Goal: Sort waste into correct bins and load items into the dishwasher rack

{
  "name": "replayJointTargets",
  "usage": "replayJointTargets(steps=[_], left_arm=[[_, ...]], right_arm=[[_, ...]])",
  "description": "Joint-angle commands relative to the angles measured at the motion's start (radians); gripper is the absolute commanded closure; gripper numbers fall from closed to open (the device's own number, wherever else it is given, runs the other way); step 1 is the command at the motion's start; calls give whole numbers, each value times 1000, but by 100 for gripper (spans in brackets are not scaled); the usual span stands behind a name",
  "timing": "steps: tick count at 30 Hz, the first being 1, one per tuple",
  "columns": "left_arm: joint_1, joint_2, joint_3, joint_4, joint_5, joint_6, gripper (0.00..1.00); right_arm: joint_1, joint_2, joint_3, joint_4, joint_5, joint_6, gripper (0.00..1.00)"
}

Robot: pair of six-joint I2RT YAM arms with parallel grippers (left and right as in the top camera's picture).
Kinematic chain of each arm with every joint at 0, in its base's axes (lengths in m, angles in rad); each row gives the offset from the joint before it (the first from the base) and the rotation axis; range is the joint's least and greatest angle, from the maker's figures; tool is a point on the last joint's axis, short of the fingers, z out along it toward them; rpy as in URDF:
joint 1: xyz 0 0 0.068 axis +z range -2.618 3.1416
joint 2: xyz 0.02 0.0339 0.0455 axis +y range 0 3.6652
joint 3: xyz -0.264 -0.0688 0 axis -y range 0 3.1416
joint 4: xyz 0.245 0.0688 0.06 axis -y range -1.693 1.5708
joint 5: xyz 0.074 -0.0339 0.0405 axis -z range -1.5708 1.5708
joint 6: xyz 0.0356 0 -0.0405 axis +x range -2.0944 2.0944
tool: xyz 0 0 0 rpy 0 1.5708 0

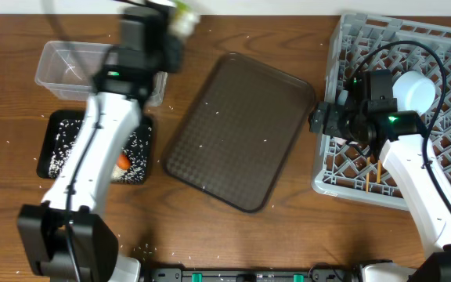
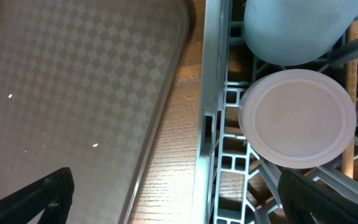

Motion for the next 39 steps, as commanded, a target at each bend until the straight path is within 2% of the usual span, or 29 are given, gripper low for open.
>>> replayJointTargets(steps=[1, 6, 7, 8, 9, 10, 18, 25, 28, 32, 34, 39], left_arm=[[94, 74, -12, -10, -50, -27, 94], [185, 175, -13, -8, -50, -27, 94], [195, 198, -13, 1, -50, -27, 91], [204, 220, -13, 11, -50, -27, 66], [212, 245, -13, 30, -50, -27, 31], [218, 267, -13, 51, -51, -27, 2], [201, 225, -13, 68, -19, -35, 2], [96, 118, -13, -31, 222, -21, 2], [14, 124, -16, -97, 302, 121, 2], [-98, 140, -51, -146, 298, 271, 2], [-143, 150, -67, -158, 298, 311, 2], [-224, 189, -77, -179, 298, 318, 2]], right_arm=[[-6, -1, 0, 3, 10, -12, 1], [-6, -1, 0, 7, 10, -12, 1], [-6, -1, 0, 7, 10, -12, 1], [-6, -1, 0, 6, 10, -12, 1], [-6, -1, 0, 6, 10, -12, 1], [-6, -1, 0, 5, 10, -12, 1], [-6, -1, 0, 4, 10, -12, 1], [-6, -1, 0, 14, 10, -12, 1], [-6, -1, 0, 15, 10, -12, 1], [-6, -1, 0, 14, 10, -12, 1], [-6, -1, 0, 14, 10, -12, 1], [-6, -1, 0, 14, 10, -12, 1]])
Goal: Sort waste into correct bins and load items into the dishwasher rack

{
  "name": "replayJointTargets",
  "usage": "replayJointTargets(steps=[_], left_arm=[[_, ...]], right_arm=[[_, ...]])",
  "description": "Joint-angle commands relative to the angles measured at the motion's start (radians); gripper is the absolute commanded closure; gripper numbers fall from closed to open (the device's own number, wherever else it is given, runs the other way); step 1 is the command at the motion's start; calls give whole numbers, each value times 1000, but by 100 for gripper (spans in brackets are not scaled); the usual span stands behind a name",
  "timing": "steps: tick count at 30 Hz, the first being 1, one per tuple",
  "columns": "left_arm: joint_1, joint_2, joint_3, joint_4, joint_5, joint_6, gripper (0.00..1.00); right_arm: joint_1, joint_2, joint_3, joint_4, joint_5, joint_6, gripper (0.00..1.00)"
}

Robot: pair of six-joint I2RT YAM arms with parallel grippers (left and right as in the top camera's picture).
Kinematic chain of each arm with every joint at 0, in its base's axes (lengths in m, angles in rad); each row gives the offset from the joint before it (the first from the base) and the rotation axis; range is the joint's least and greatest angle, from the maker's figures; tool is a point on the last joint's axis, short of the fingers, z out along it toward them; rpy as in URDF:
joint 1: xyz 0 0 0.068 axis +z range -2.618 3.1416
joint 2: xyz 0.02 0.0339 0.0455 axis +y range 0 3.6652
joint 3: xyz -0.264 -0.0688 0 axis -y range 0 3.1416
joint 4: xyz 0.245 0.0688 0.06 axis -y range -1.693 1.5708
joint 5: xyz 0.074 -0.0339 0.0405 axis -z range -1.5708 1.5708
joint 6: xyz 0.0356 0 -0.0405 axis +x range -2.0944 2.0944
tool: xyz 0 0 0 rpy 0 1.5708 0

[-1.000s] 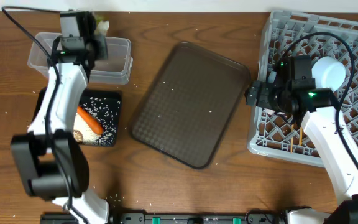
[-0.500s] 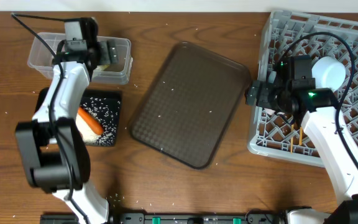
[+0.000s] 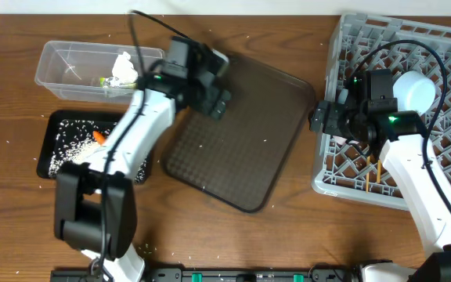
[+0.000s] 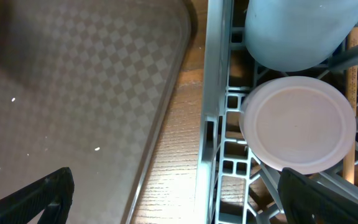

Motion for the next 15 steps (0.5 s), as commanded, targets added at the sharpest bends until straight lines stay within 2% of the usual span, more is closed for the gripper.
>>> replayJointTargets(steps=[1, 7, 10, 15], left_arm=[[-35, 40, -11, -13, 14, 54, 2], [-72, 45, -8, -27, 14, 6, 2], [-61, -11, 3, -27, 14, -56, 2], [-34, -132, 4, -24, 13, -67, 2]], right_arm=[[-6, -1, 0, 0, 10, -12, 1], [-6, -1, 0, -11, 10, -12, 1], [-6, -22, 2, -16, 10, -19, 6], [-6, -165, 41, -43, 10, -82, 8]])
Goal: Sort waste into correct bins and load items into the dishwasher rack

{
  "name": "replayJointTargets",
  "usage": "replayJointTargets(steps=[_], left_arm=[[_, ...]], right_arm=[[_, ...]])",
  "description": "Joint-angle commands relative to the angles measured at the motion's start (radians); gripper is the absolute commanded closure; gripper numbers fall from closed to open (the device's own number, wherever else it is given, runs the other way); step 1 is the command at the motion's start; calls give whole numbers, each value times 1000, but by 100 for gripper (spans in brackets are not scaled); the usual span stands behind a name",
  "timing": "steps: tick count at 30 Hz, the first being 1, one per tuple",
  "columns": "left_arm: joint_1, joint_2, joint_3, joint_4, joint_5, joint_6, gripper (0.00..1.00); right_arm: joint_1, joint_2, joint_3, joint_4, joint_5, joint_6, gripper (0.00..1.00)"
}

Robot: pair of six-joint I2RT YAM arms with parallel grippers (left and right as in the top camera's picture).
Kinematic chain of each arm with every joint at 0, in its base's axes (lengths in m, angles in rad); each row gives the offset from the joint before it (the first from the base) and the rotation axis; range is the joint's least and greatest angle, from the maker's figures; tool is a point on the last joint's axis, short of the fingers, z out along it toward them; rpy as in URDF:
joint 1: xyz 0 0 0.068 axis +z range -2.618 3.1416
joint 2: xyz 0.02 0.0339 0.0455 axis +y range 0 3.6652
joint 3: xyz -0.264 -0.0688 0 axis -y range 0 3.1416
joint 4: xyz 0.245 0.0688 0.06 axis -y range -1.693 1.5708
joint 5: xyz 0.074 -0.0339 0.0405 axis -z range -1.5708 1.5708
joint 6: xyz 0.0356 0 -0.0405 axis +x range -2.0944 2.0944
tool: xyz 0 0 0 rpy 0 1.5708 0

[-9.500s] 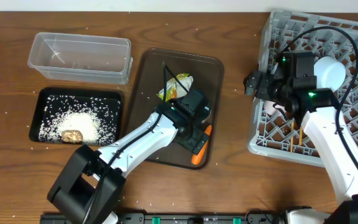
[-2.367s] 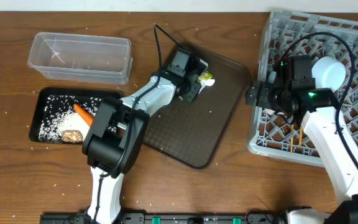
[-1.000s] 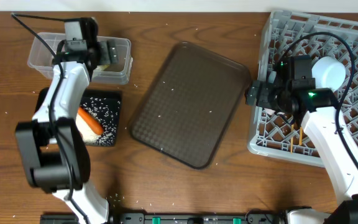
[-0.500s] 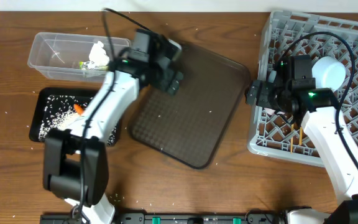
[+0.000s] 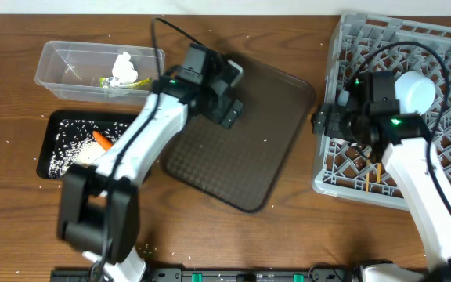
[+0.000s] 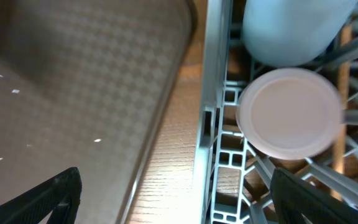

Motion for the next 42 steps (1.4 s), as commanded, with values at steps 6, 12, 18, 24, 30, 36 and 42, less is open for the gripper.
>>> replayJointTargets(steps=[6, 12, 18, 24, 30, 36, 42], left_arm=[[23, -131, 10, -1, 13, -29, 2], [23, -129, 10, -7, 13, -29, 2], [23, -129, 10, -7, 13, -29, 2], [23, -129, 10, -6, 13, -29, 2], [23, -129, 10, -6, 13, -29, 2], [23, -129, 10, -6, 13, -29, 2], [23, -129, 10, -6, 13, -29, 2]], right_arm=[[-6, -395, 122, -42, 44, -100, 1], [-6, -653, 126, -45, 36, -99, 1], [-6, -839, 126, -55, 41, -100, 1], [-6, -930, 126, -59, 43, -100, 1], [-6, -942, 116, -56, 55, -97, 1], [-19, -950, -89, 144, 217, -97, 1], [-24, -993, -419, 528, 205, -108, 1]])
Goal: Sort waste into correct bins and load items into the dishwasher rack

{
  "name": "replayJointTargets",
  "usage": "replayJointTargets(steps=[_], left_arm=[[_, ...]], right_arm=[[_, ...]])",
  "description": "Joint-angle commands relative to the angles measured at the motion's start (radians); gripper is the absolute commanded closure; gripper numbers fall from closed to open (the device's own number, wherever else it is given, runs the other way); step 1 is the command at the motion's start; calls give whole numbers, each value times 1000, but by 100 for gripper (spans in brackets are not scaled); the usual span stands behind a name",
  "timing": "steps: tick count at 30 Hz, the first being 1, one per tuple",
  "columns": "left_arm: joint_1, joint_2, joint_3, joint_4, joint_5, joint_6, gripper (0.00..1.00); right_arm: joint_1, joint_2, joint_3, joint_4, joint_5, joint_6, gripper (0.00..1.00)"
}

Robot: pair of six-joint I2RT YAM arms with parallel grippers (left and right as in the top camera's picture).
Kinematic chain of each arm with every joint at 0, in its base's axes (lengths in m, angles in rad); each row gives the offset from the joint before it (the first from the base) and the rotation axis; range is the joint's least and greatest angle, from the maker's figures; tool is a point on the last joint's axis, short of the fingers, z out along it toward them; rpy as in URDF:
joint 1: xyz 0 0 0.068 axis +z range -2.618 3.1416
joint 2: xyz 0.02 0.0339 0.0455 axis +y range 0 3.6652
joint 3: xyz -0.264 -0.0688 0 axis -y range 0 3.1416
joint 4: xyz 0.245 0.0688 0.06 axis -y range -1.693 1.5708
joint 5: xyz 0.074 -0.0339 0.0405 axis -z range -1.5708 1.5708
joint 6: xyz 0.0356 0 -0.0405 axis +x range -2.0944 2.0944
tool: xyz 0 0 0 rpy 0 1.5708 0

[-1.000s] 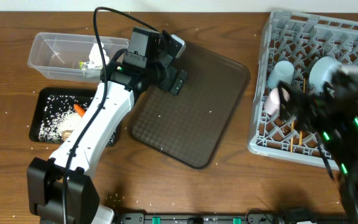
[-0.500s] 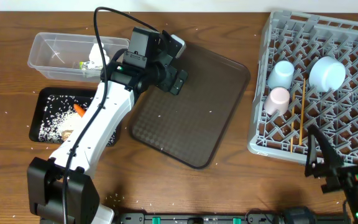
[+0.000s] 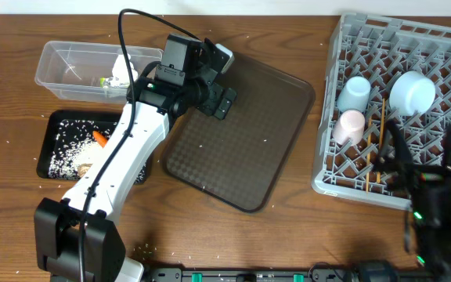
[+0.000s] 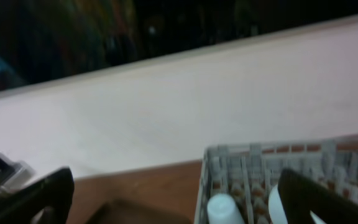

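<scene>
The grey dishwasher rack (image 3: 327, 168) at the right holds a blue cup (image 3: 356, 92), a pink cup (image 3: 349, 125), a white bowl (image 3: 412, 92) and orange chopsticks (image 3: 382, 129). My right gripper (image 4: 180, 200) is open and empty, level with the rack and facing it from the front, with the blue cup (image 4: 219, 208) ahead. The right arm (image 3: 437, 196) is blurred at the front right. My left gripper (image 3: 219, 81) hangs open over the far left corner of the brown tray (image 3: 233, 149), holding nothing.
A clear bin (image 3: 61, 59) at the far left holds a crumpled white tissue (image 3: 122, 69). In front of it, a black tray (image 3: 57, 149) holds rice and a carrot piece (image 3: 99, 139). White crumbs dot the wooden table (image 3: 6, 94).
My right arm has left the rack's left edge and is now at the table's front right, its camera facing level. The left gripper has shifted slightly back toward the tray's far corner.
First the left gripper was a blur over the clear bin with something white and green, while the right gripper stood open above the pink cup. Then the tissue lay in the bin and the left gripper was over the brown tray. Now the right arm is clear of the rack.
</scene>
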Motion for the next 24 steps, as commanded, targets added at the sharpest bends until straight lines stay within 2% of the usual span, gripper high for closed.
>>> replayJointTargets(steps=[1, 3, 6, 10, 23, 24], left_arm=[[0, 4, 7, -2, 13, -9, 2], [0, 4, 7, -2, 13, -9, 2], [0, 4, 7, -2, 13, -9, 2], [0, 4, 7, -2, 13, -9, 2], [0, 4, 7, -2, 13, -9, 2], [0, 4, 7, -2, 13, -9, 2]], right_arm=[[-6, -43, -157, 152, -10, -45, 1], [-21, -71, -261, 287, -75, -109, 1], [-67, -120, -376, 395, -156, -154, 1], [-119, -196, -486, 400, -210, -154, 1], [-137, -400, -797, 403, -171, -154, 1], [-137, -420, -796, 358, -160, -154, 1]])
